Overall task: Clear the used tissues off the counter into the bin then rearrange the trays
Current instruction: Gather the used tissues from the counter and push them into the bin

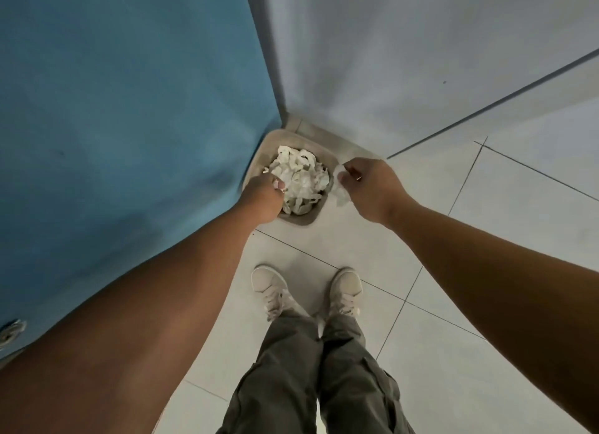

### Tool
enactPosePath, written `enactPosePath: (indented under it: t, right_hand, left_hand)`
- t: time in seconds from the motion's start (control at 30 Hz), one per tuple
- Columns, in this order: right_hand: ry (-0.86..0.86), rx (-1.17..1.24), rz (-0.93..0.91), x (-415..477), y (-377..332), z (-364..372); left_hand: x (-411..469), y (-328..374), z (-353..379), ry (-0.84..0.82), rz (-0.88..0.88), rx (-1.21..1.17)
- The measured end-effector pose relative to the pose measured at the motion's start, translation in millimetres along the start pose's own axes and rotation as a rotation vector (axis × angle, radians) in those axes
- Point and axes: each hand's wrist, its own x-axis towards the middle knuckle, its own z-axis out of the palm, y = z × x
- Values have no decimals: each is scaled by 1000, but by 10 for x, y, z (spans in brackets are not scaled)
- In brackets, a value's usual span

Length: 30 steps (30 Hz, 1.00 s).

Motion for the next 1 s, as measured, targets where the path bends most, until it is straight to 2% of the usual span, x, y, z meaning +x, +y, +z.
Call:
enactPosePath:
  t: [0.23, 0.33, 0.57, 0.77, 1.0]
  right_hand:
    - [38, 38, 68, 143, 362, 283]
    - [41, 57, 79, 188, 398, 363]
    - [29, 103, 91, 241, 274, 531]
    - [55, 176, 123, 474, 82, 850]
    - [-3, 227, 158, 669, -38, 1204]
  left_hand:
    - [520, -183, 348, -79, -15, 72]
    - [576, -251, 428, -120, -13, 1]
    - [431, -400, 240, 131, 26, -31]
    - [353, -529, 198, 239, 41, -173]
    - [306, -737, 236, 293, 98, -148]
